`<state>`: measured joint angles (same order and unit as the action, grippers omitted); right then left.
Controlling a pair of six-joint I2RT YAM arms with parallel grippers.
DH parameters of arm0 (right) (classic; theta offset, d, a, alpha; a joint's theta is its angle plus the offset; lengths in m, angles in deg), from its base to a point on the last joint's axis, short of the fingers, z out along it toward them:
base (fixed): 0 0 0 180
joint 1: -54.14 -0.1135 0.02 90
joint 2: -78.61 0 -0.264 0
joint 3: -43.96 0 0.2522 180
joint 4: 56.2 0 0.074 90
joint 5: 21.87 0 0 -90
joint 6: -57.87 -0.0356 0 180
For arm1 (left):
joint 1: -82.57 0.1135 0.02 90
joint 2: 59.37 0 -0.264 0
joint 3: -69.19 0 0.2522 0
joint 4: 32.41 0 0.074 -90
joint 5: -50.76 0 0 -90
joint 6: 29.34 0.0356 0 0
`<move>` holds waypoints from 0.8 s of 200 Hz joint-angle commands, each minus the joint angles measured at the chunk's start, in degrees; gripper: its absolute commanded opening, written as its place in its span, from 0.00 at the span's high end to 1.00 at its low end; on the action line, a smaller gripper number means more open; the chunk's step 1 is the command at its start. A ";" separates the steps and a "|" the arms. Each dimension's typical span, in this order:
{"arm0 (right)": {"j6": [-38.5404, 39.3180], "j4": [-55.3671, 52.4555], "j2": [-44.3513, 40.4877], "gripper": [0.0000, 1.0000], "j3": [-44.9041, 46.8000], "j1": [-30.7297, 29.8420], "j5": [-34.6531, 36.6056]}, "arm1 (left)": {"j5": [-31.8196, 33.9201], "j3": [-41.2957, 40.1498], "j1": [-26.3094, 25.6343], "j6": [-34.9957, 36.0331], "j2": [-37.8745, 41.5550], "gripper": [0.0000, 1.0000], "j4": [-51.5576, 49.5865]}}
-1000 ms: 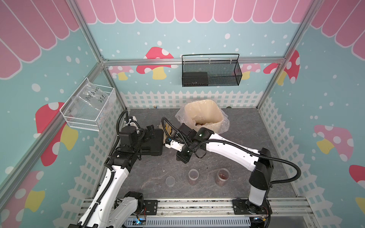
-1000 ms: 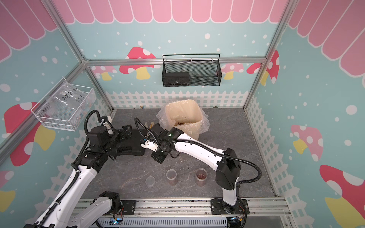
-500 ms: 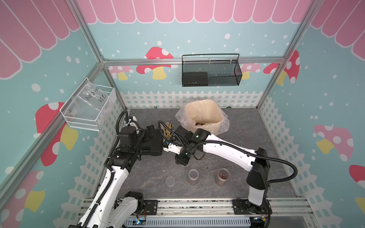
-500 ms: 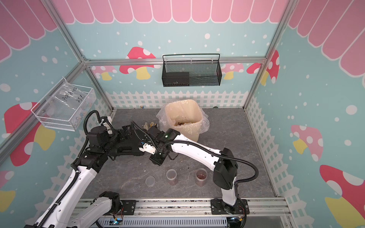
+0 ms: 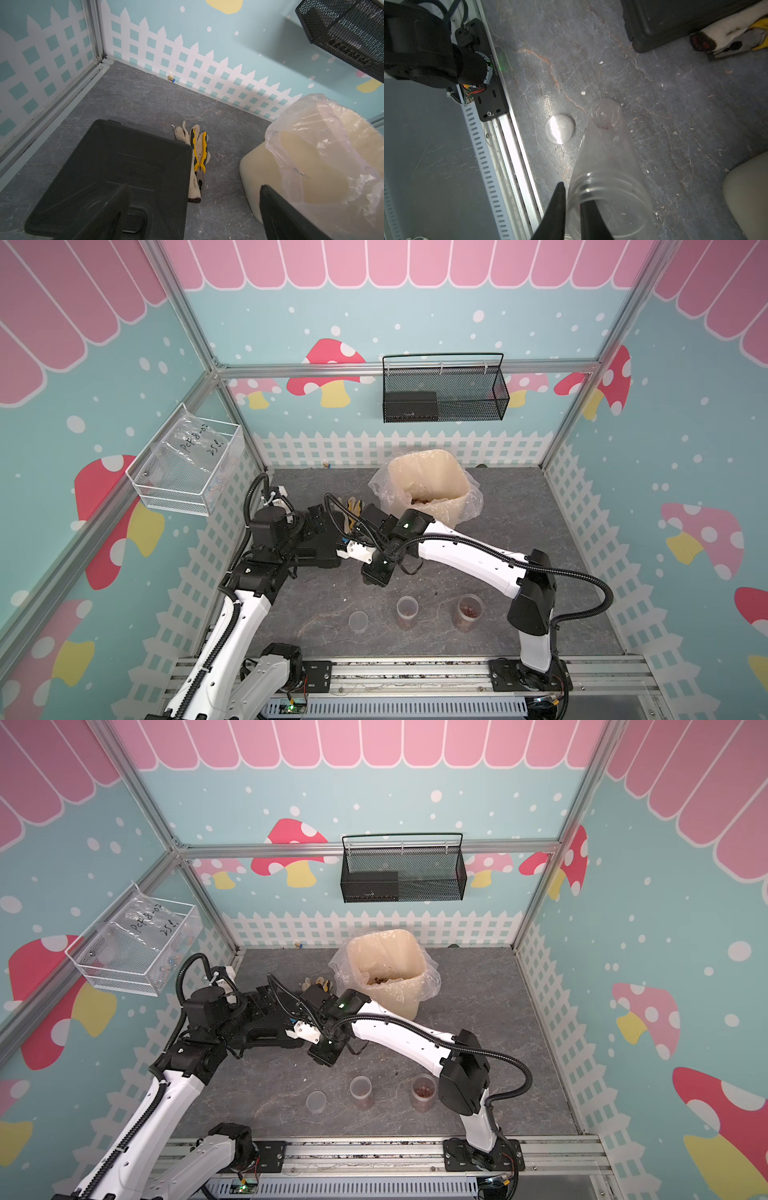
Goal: Empty the moldy dried flower tea in the jars
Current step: Place the jar at the center of the board.
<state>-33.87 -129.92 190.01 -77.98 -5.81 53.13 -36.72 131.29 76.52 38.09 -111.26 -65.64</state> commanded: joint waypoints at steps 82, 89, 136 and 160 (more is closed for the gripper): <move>2.64 -0.25 4.71 0.83 -5.11 -0.87 -1.04 | -0.82 -0.96 0.42 -0.58 0.86 0.01 0.19; 2.70 -0.01 4.67 0.83 -5.25 -0.85 -0.86 | -0.84 -1.05 0.46 -0.56 0.88 0.01 0.22; 3.14 1.74 4.18 0.79 -6.90 -0.85 -0.87 | -0.59 -1.05 0.51 -0.62 1.02 0.01 0.19; 3.66 2.04 4.35 0.78 -7.46 -0.87 -1.18 | -0.51 -1.10 0.60 -0.61 1.06 0.01 0.21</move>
<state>-32.25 -128.29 194.16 -83.84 -5.98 53.06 -36.94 131.18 76.57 38.07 -111.20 -65.64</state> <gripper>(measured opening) 0.214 0.994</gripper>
